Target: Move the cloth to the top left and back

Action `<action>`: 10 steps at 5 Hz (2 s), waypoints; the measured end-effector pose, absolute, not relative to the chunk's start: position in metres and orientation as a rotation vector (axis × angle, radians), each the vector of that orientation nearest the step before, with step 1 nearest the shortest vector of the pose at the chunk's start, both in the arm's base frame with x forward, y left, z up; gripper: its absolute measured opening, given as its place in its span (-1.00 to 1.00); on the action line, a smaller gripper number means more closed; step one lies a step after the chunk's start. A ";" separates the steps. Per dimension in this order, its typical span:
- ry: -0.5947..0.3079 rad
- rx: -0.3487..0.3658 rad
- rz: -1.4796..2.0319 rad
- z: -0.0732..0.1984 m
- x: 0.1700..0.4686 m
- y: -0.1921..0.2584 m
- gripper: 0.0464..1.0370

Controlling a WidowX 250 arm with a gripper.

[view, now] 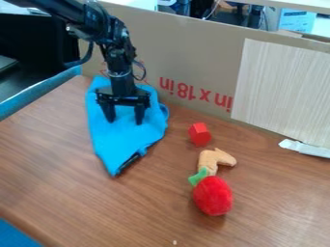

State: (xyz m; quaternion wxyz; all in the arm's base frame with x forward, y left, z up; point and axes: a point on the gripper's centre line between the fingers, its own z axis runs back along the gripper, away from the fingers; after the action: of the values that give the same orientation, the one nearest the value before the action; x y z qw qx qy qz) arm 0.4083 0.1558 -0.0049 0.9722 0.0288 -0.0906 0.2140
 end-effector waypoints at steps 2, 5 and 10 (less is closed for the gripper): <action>-0.171 0.056 0.456 -0.009 0.398 0.157 0.93; -0.131 0.019 0.312 -0.009 0.319 0.113 0.92; -0.140 0.037 0.194 -0.011 0.266 0.095 0.93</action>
State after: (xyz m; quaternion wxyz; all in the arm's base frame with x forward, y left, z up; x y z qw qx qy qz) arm 0.2664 0.0953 -0.0106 0.9927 0.0186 -0.0696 0.0966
